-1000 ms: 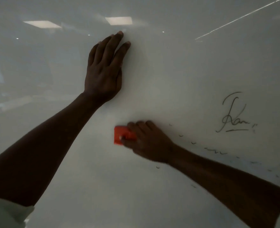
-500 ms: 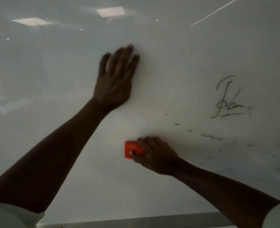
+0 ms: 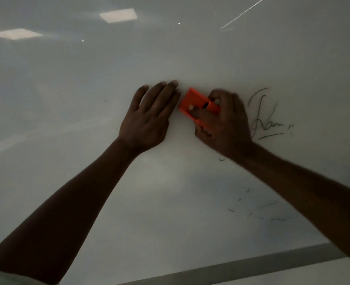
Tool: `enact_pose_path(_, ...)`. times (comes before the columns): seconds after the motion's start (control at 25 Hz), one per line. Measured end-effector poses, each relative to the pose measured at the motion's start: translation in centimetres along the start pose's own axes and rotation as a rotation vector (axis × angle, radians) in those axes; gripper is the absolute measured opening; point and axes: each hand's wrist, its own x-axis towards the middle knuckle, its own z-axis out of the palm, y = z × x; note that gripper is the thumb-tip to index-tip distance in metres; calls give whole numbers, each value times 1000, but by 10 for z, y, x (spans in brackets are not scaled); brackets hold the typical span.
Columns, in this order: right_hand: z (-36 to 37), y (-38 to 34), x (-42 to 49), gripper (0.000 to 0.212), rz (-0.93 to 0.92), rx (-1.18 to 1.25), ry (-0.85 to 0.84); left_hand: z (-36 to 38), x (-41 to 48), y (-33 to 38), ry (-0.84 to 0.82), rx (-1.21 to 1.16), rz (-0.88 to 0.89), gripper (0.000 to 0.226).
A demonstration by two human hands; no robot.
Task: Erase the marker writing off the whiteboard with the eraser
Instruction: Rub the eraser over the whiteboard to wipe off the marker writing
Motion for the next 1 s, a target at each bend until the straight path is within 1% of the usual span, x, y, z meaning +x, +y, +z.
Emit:
enact_pose_path(0.04,2,-21,-34,41,46,69,-63,0,1,0,3,1,-3,58)
enact_pose_path(0.08,2,-46,-74,44,68,150,-172,-1,2,2,12,5,-2,57)
enact_pose_path(0.12,-1,-68,-115,44,23,218,-306,-2,1,2,18,9,0,57)
enact_pose_path(0.16,-9,-81,-146,41,-74,240,-432,-2,0,2,21,10,5,58)
enact_pose_path(0.2,-13,-82,-164,36,-161,223,-494,-3,-2,2,19,10,6,58)
enact_pose_path(0.24,-14,-69,-165,33,-196,218,-461,-2,-2,1,23,15,9,59)
enact_pose_path(0.28,-12,-50,-151,33,-179,209,-378,-1,-2,1,27,15,11,59)
enact_pose_path(0.36,-16,1,-100,40,-44,157,-190,-1,-2,1,33,12,12,59)
enact_pose_path(0.44,-33,68,-38,44,73,2,-16,-3,1,3,27,23,7,59)
enact_pose_path(0.48,-47,99,-11,43,172,-71,60,-3,2,4,26,26,14,59)
enact_pose_path(0.56,-61,127,20,36,453,-115,214,-4,2,4,22,37,17,57)
enact_pose_path(0.6,-58,124,22,34,559,-122,269,-4,2,5,20,38,9,55)
enact_pose_path(0.64,-51,111,16,36,614,-112,299,-4,4,8,26,36,-8,52)
enact_pose_path(0.68,-44,90,1,39,618,-59,272,-4,8,15,36,33,-27,48)
enact_pose_path(0.72,-34,59,-24,42,626,28,190,-3,17,24,40,25,-40,45)
enact_pose_path(0.76,-26,24,-54,41,633,100,69,0,32,36,33,7,-32,43)
enact_pose_path(0.8,-20,-15,-86,38,593,149,-48,4,50,47,12,-18,6,42)
enact_pose_path(0.84,-20,-45,-112,36,517,158,-102,8,73,59,-4,-43,64,42)
enact_pose_path(0.88,-18,-56,-128,36,434,128,-130,12,96,68,-7,-52,128,43)
enact_pose_path(0.92,-19,-46,-132,38,379,104,-140,16,117,75,-6,-47,185,42)
enact_pose_path(0.96,-22,-20,-125,40,394,77,-120,20,134,79,-4,-39,229,42)
enact_pose_path(1.0,-28,11,-115,43,450,18,-57,23,145,81,-3,-28,256,41)
